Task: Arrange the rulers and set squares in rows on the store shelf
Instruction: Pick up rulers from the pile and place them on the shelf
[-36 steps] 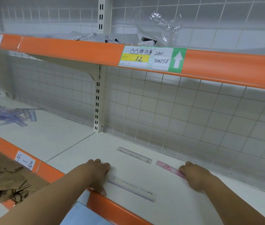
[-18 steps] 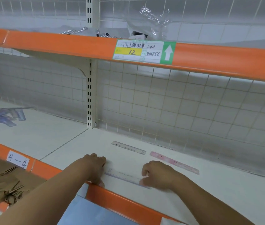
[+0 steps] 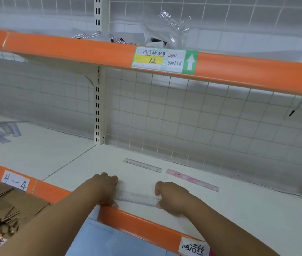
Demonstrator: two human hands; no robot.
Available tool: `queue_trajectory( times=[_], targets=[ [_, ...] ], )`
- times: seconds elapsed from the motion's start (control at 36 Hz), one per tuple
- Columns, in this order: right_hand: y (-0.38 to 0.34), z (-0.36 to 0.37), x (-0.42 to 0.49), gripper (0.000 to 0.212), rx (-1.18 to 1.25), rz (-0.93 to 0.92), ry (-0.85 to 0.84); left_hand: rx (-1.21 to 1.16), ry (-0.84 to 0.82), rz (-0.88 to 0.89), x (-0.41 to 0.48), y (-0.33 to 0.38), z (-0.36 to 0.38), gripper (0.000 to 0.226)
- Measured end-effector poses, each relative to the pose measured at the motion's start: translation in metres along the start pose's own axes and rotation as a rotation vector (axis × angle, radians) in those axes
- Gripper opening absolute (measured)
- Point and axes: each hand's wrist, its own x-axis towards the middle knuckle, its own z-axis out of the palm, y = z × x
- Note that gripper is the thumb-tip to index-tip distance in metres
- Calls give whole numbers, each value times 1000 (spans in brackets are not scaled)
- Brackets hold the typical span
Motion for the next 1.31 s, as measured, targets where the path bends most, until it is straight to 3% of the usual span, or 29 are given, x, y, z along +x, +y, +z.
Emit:
queue_trajectory(
  times=[0.14,0.31,0.58,0.69,0.78,0.86,0.97,1.31],
  targets=[
    [-9,0,-3,39,-145,-66,-9,5,3,13,0,-1,1,77],
    [-16,-9,-5,5,-341,-162,2,15,11,24,0,-2,1,77],
    [-20,-4,1,16,-340,-144,15,17,15,50,-3,-3,-1,77],
    [-17,-5,4,11,-284,-123,-2,18,11,55,-4,-3,-1,76],
    [-12,-7,7,28,-215,-85,-30,30,7,57,-5,-3,-3,78],
    [-6,-8,12,16,-178,-78,-48,21,1,57,-6,-4,-5,77],
    [0,-8,20,35,-164,-71,-46,-2,-14,40,-6,-3,-7,78],
    [15,-28,63,35,-221,-46,33,-1,-57,-42,-5,4,-13,88]
  ],
)
